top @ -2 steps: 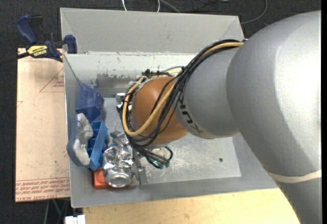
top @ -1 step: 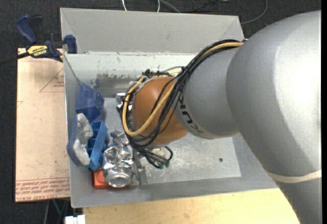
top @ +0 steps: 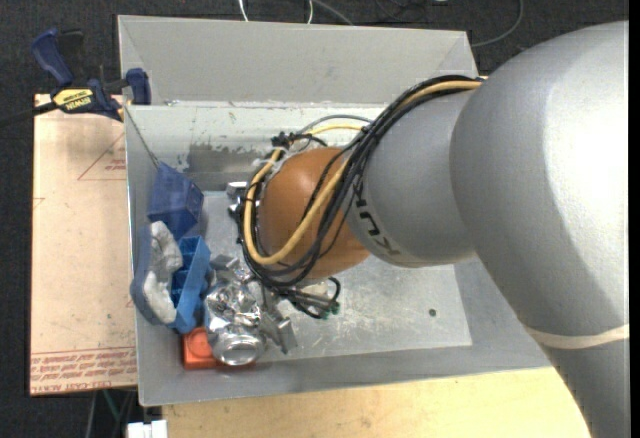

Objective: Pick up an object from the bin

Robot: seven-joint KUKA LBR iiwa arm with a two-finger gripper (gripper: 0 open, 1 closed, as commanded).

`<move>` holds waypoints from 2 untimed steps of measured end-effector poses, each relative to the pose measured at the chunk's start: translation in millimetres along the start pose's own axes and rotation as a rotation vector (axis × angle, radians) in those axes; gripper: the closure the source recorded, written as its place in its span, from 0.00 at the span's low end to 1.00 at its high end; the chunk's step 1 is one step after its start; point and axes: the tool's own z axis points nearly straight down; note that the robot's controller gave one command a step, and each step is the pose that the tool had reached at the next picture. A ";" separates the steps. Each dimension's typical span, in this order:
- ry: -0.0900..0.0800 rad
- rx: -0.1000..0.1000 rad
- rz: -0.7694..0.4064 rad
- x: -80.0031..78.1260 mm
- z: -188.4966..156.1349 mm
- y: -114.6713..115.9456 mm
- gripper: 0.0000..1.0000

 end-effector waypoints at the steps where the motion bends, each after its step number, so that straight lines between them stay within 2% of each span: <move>1: 0.005 0.000 -0.078 -8.8 1.9 2.1 0.00; 2: -0.001 0.000 -0.080 -7.8 -21.2 9.0 0.00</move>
Offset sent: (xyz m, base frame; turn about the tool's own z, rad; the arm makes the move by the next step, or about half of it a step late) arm -0.0008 0.0109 0.0206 -0.0817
